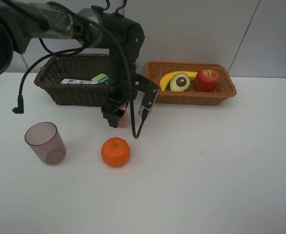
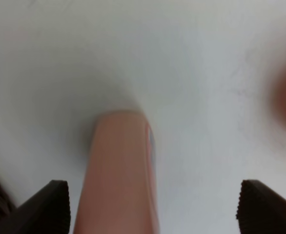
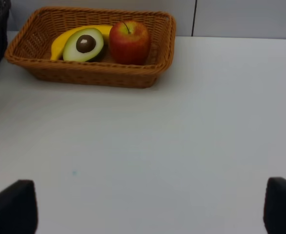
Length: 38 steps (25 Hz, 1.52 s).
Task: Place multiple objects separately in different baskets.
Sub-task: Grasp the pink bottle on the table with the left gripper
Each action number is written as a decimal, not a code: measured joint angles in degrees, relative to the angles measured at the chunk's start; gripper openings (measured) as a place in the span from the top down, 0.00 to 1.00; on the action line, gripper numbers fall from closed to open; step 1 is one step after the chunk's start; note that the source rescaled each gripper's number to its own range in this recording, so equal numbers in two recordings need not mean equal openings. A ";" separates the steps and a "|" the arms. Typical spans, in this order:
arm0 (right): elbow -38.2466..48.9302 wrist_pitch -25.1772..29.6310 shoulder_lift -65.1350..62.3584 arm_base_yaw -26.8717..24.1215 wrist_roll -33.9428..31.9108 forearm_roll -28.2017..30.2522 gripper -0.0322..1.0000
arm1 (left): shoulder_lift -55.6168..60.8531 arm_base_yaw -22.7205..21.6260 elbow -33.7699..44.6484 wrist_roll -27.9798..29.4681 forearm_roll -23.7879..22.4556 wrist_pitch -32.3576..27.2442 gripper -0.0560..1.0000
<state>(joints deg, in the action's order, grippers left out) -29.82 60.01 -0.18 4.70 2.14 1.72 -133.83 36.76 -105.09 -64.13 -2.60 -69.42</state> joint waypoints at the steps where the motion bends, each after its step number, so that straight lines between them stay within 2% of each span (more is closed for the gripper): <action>1: 0.00 0.00 0.00 0.00 0.00 0.00 0.03 | 0.00 0.00 0.00 0.33 0.00 0.00 0.09; 2: 0.00 0.00 0.00 0.00 0.00 0.00 0.03 | 0.00 0.00 0.00 0.47 0.00 0.00 0.11; 4: 0.00 0.00 0.00 0.00 0.00 0.00 0.03 | 0.00 0.00 0.00 0.53 -0.28 0.00 0.21; 8: 0.00 0.00 0.00 0.00 0.00 0.00 0.03 | 0.00 0.00 0.00 0.60 -1.31 0.06 0.51; 9: 0.00 0.00 0.00 0.00 0.00 0.00 0.03 | 0.00 0.00 0.00 0.60 -1.37 0.06 0.54; 27: 0.00 0.00 0.00 0.00 0.00 0.00 0.03 | 0.00 0.00 -0.05 0.95 -1.37 0.06 0.54; 38: 0.00 0.00 0.00 0.00 0.00 0.00 0.03 | 2.43 0.00 -0.28 4.97 -1.24 0.12 0.54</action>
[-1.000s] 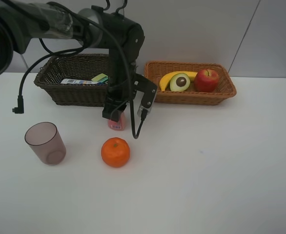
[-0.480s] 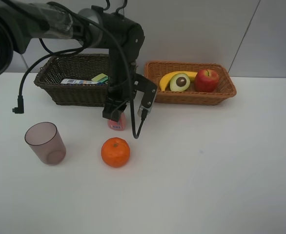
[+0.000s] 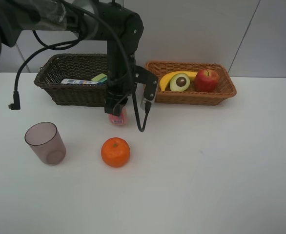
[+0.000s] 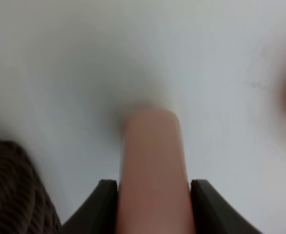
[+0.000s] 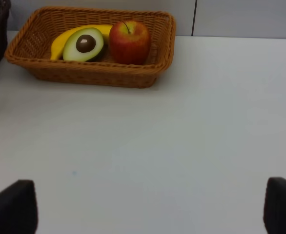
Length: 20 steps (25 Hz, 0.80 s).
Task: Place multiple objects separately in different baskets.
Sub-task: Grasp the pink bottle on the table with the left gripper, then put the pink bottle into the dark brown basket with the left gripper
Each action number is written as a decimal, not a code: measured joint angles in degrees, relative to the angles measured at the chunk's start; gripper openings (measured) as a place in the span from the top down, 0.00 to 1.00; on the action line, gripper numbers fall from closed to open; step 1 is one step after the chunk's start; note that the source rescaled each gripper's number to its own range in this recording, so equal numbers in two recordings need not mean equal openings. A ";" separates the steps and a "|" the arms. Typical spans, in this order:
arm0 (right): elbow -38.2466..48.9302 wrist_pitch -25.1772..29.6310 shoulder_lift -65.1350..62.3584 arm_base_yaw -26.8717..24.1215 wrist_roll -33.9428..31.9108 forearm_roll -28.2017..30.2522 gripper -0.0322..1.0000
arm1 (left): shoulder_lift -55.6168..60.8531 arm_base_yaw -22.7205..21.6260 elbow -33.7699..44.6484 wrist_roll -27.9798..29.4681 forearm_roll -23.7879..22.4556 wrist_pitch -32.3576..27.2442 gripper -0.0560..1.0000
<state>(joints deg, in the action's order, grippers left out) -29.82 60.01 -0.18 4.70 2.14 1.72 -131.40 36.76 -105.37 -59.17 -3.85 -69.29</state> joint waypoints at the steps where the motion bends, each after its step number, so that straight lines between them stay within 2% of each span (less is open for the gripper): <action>1: 0.00 0.00 0.00 0.00 0.00 0.00 0.03 | 0.34 0.00 0.00 0.49 0.05 0.00 0.54; 11: 0.00 0.00 0.00 0.00 0.00 0.00 0.03 | 4.82 0.00 -0.07 3.61 5.05 -0.05 0.54; 20: 0.00 0.00 0.00 0.00 0.00 0.00 0.03 | 10.63 -0.78 -0.07 9.17 5.88 -0.12 0.54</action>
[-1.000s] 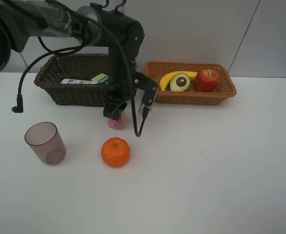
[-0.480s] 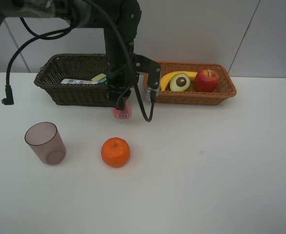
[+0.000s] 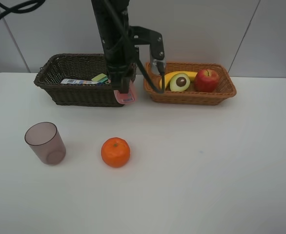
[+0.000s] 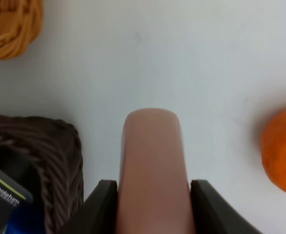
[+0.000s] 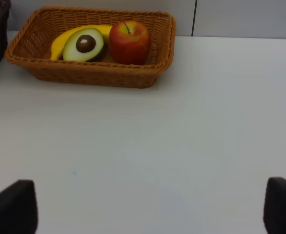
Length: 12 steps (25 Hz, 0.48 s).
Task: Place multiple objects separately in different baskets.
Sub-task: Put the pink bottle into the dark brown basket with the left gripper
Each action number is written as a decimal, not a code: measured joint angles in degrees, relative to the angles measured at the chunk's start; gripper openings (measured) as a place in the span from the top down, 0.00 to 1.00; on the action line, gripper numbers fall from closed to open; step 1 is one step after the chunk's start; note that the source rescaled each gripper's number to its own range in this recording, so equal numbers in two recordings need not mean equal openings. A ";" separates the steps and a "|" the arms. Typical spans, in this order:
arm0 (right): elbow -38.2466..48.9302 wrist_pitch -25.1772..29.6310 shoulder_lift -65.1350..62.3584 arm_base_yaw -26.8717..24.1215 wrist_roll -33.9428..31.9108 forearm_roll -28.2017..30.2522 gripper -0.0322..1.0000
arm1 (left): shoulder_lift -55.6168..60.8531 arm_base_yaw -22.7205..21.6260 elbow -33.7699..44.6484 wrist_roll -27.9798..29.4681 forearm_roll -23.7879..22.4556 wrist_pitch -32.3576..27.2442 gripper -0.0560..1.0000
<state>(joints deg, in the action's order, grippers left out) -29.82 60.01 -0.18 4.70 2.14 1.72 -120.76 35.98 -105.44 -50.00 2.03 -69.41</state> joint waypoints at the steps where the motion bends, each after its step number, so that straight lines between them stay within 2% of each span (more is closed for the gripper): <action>1: 0.00 0.00 0.00 0.00 0.00 0.00 0.03 | 0.67 -0.45 0.00 0.81 -0.07 0.00 0.54; 8: 0.00 0.00 0.00 0.00 0.00 0.00 0.03 | 3.94 -3.69 -1.75 5.66 -3.42 -0.18 0.54; 12: 0.00 0.00 0.00 0.00 0.00 0.00 0.03 | 4.51 -6.04 -3.00 6.35 -5.98 -0.18 0.54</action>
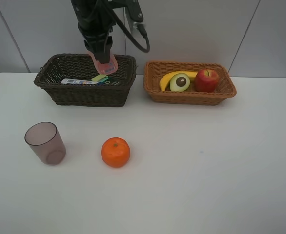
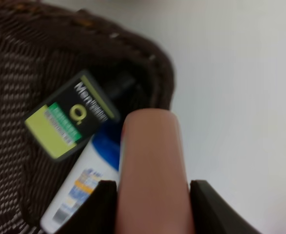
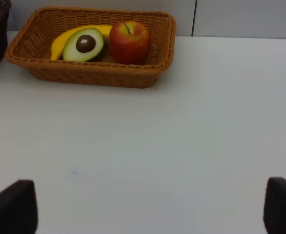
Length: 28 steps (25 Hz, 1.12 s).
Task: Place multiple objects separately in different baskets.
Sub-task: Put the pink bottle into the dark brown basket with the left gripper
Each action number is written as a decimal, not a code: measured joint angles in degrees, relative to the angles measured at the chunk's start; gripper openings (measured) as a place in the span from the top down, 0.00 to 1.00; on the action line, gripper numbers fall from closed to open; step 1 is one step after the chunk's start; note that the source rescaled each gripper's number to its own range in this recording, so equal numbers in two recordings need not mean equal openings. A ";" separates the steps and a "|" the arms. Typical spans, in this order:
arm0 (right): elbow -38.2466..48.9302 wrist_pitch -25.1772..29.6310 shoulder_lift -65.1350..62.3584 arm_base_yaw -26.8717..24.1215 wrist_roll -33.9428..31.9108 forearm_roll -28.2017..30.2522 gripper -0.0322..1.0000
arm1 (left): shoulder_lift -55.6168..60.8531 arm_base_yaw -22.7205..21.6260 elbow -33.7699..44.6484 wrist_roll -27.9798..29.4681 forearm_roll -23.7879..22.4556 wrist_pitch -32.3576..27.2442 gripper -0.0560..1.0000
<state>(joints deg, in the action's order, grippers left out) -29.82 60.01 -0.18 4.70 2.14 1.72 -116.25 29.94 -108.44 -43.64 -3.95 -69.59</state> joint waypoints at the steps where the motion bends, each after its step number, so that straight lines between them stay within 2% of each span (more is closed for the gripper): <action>1: 0.00 0.00 0.00 0.00 0.00 0.00 0.03 | 0.00 -0.59 -0.12 0.00 -0.86 0.00 0.54; 7: 0.00 0.00 0.00 0.00 0.00 0.00 0.03 | 0.00 -4.25 -0.21 0.02 -6.69 0.49 0.54; 17: 0.00 0.00 0.00 0.00 0.00 0.00 0.03 | -2.65 -8.30 -0.26 0.01 -14.38 10.21 0.54; 28: 0.00 0.00 0.00 0.00 0.00 0.00 0.03 | -9.06 -11.24 -0.09 0.01 -16.29 18.48 0.54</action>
<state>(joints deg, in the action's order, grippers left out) -29.82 60.01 -0.18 4.70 2.14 1.72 -125.31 18.70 -108.52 -43.63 -20.24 -51.11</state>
